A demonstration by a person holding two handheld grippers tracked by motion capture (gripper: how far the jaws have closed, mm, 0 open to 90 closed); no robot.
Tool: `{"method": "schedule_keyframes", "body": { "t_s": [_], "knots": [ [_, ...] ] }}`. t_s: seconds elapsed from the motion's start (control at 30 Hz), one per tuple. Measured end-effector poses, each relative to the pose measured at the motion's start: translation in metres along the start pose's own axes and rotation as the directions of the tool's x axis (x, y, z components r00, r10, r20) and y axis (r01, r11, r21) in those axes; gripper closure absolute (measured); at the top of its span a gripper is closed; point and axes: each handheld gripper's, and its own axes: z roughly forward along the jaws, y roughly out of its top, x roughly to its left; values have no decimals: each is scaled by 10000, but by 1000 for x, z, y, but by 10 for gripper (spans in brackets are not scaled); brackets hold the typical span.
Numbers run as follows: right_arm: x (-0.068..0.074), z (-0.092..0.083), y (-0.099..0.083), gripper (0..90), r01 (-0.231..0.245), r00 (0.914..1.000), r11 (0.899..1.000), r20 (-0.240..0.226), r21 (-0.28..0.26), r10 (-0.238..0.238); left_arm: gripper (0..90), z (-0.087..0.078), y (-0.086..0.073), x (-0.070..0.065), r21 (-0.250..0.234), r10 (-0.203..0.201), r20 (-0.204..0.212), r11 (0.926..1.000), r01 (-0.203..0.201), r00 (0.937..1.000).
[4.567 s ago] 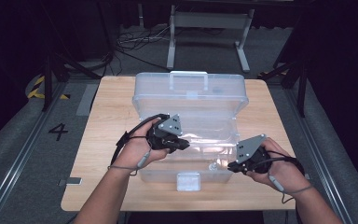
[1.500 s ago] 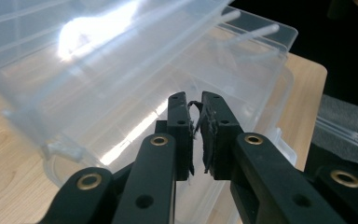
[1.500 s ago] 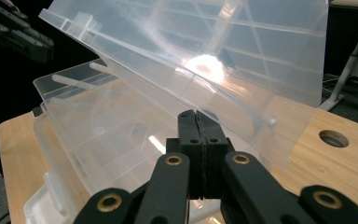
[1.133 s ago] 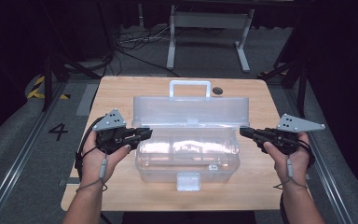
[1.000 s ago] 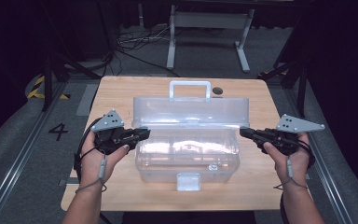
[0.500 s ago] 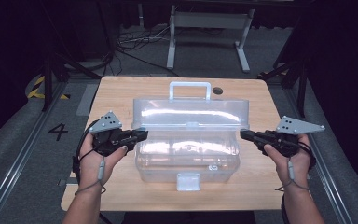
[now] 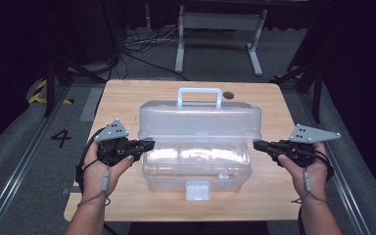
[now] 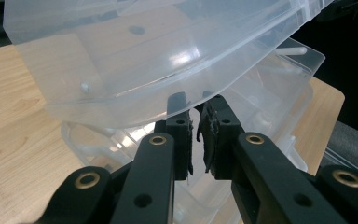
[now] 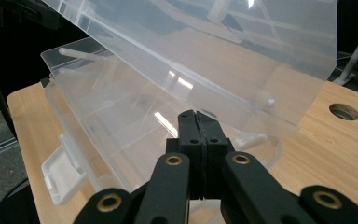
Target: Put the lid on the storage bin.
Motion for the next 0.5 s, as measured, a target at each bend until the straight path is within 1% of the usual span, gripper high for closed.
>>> {"method": "schedule_keyframes", "body": {
  "t_s": [0.07,0.1,0.13,0.3,0.37,0.5],
  "knots": [
    [0,0,0,900,4,10000,9999,44,138,-5,823,0,-1,0,120,-111,61,9999,110,9999],
    [0,0,-1,900,2,9999,9998,100,204,-4,823,1,-1,1,163,-78,-4,9998,78,10000],
    [0,0,-1,900,-4,9999,9995,126,305,0,823,1,-2,1,191,-150,-10,9997,150,9999],
    [1,2,-2,900,-18,9999,9985,145,555,10,836,1,-3,1,474,-231,-5,9986,231,9997],
    [2,1,-2,900,74,9998,9973,203,726,-89,846,1,-3,1,603,-224,-20,9979,225,9997],
    [3,1,-2,900,116,9997,9956,208,927,-136,864,1,-4,1,795,-214,-26,9966,216,9998]
  ]
}}
